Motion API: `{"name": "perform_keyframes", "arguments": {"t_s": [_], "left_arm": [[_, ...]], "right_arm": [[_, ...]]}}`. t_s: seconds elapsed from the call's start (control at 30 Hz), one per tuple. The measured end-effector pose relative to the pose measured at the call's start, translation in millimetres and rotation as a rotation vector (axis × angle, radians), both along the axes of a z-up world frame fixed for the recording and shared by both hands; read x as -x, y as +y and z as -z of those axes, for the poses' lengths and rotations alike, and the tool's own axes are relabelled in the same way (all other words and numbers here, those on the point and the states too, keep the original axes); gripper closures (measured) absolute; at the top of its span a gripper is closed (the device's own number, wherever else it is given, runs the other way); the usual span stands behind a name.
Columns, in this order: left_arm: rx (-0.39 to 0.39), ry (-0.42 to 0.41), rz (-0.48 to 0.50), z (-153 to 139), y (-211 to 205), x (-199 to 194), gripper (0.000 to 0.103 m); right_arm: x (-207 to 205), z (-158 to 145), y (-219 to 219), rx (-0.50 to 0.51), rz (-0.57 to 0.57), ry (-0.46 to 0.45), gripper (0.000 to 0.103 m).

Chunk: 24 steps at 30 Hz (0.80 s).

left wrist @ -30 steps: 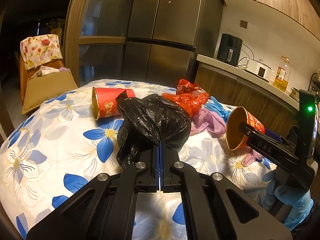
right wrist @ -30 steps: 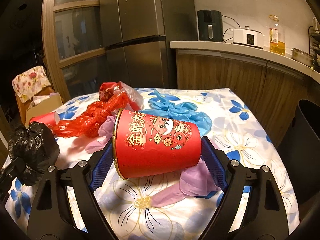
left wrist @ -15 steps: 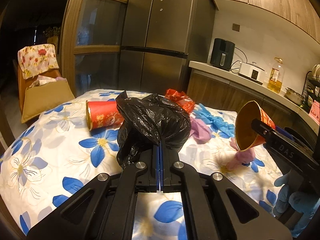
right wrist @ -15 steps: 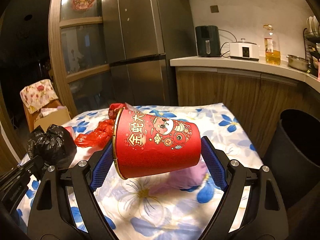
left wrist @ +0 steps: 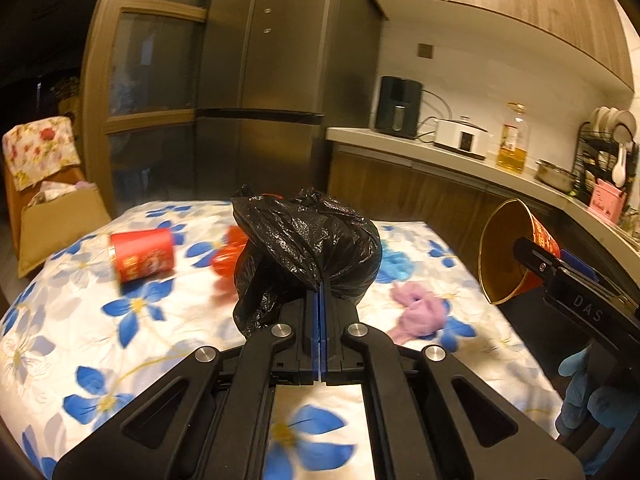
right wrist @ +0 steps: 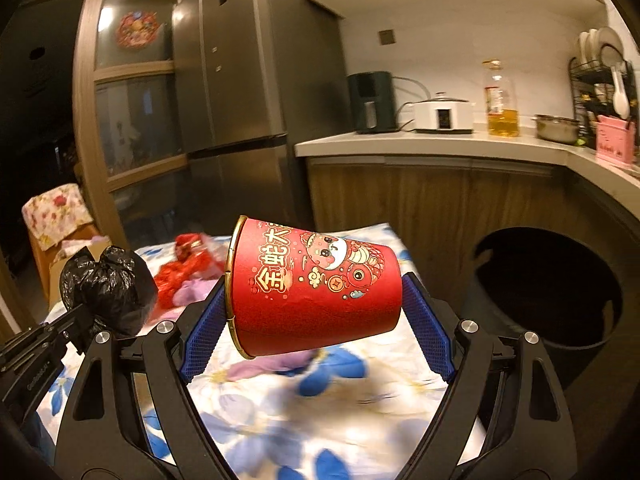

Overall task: Collect trash
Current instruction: 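Carry the black bag and red cup over the black bin with both tools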

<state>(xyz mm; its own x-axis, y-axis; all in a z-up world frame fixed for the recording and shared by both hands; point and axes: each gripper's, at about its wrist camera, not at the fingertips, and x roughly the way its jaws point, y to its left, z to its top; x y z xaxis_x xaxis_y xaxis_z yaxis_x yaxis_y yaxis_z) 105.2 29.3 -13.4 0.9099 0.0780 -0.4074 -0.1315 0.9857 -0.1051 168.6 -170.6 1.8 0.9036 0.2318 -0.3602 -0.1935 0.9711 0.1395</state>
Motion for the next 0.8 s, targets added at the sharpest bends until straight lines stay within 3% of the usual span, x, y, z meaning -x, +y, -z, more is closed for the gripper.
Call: {"name": "perform_keyframes", "arguments": {"t_s": [0.8], "left_arm": [[-0.069,-0.07,0.325,-25,-157,-49,0.103]], "right_arm": [[4,-7,-144,0.007,0.292,-0.042,0.02]]}}
